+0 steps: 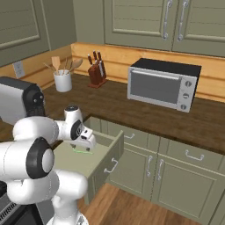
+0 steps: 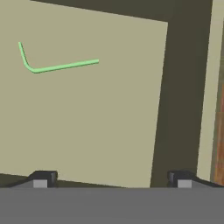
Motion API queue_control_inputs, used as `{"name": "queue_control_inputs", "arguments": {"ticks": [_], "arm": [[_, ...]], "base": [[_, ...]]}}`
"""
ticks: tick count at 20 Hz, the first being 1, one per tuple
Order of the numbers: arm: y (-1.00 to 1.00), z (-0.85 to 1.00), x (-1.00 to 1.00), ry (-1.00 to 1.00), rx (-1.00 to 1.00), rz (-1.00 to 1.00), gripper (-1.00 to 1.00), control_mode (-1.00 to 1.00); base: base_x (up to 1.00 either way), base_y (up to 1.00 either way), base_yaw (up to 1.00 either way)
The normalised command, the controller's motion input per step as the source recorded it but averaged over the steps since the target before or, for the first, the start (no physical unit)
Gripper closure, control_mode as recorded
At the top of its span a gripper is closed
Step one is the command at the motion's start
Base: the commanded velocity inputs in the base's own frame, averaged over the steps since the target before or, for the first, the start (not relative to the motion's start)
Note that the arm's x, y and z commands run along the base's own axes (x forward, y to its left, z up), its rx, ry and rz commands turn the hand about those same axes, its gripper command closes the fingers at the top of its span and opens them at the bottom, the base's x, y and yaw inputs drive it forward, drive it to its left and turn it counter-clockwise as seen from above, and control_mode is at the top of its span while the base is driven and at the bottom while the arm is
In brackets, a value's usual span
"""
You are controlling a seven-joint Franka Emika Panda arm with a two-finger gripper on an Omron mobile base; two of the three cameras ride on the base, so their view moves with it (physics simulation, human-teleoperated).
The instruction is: Take a straw from the drawer in front and place it inside the glass cup on the dining counter.
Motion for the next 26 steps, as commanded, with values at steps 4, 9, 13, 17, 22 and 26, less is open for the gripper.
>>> {"name": "queue_control_inputs", "arguments": {"ticks": [4,9,13,17,22,26], "arm": [[-0.31,-0.29,0.03,0.02,-0.12,-0.15,-1.00,-1.00],[-0.34,-0.32,0.07,0.05,-0.08,-0.13,-1.00,-1.00],[-0.32,-0.34,0.09,0.06,-0.03,-0.07,-1.00,-1.00],[-0.30,-0.31,0.13,0.05,0.00,0.00,-1.00,-1.00],[-0.42,-0.30,0.04,0.02,0.00,0.00,-1.00,-1.00],[-0.55,-0.29,0.00,0.00,0.00,0.00,-1.00,-1.00]], "base": [[0.00,0.00,0.00],[0.00,0.00,0.00],[0.00,0.00,0.00],[0.00,0.00,0.00],[0.00,0.00,0.00],[0.00,0.00,0.00]]}}
